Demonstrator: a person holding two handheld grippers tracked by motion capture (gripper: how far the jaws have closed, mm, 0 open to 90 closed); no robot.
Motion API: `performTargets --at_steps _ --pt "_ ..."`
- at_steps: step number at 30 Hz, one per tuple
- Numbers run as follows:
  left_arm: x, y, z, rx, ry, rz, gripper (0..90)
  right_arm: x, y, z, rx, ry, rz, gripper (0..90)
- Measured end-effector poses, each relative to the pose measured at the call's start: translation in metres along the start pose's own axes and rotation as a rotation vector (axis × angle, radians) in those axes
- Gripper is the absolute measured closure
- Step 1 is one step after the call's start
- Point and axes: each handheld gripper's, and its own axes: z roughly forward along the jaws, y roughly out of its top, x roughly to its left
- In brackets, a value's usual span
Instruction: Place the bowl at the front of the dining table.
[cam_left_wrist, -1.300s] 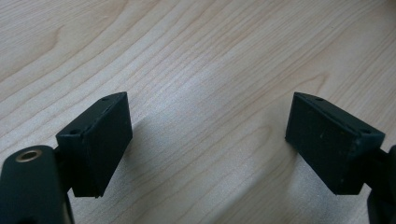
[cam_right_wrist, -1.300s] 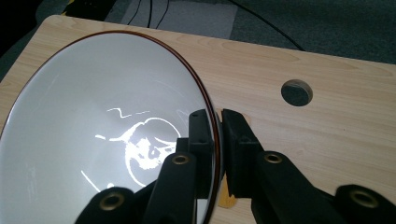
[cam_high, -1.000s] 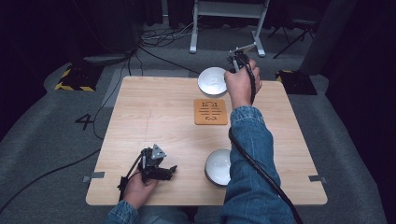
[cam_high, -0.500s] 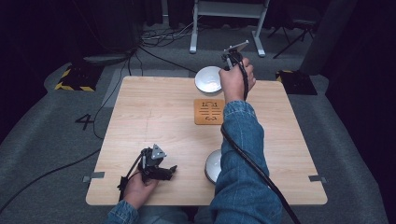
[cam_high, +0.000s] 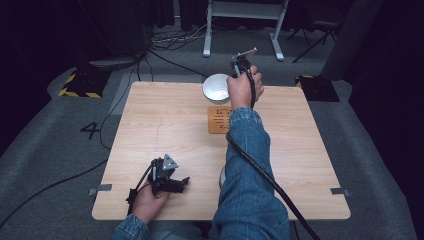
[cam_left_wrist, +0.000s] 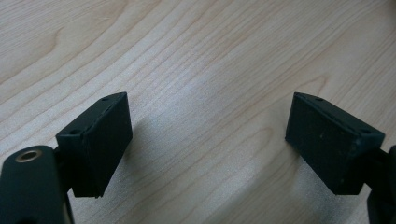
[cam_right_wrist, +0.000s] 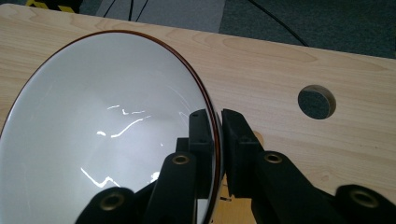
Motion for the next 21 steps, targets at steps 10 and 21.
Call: performTargets --at_steps 10,21 --pt "0.001 0.0 0.0 -0.001 0.007 0.006 14.7 -0.006 -0.007 0.014 0.012 -0.027 0.025 83.1" --pt "0.001 0.0 0.0 0.001 0.005 0.007 14.8 -0.016 -0.017 0.029 0.039 -0.038 0.036 83.0"
